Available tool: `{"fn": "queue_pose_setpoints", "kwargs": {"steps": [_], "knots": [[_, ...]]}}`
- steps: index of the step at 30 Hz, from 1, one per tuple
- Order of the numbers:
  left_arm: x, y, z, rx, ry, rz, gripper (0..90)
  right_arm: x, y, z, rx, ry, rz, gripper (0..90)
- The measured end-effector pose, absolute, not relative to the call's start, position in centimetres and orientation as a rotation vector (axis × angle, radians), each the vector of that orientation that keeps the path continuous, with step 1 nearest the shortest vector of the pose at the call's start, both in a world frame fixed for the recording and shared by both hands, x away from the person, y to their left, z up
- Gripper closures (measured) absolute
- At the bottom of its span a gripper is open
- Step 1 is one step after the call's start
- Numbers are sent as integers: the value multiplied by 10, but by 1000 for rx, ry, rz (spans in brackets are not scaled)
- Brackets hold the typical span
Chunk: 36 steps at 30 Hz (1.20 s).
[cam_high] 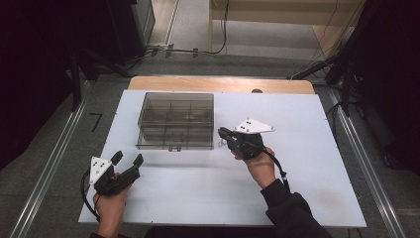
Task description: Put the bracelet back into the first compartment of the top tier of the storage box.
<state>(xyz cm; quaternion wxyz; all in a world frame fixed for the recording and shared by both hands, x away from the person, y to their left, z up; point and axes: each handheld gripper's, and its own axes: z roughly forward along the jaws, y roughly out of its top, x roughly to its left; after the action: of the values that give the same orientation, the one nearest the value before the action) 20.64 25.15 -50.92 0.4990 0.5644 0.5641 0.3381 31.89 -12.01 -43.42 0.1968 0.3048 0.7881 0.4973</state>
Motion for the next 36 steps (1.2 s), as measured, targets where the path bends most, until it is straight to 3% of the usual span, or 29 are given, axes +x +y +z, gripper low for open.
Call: {"fn": "queue_pose_setpoints", "kwargs": {"steps": [36], "knots": [[208,253,-510,1378,1371,818,246,318,-73,-413,757,2224,1453,834]]}}
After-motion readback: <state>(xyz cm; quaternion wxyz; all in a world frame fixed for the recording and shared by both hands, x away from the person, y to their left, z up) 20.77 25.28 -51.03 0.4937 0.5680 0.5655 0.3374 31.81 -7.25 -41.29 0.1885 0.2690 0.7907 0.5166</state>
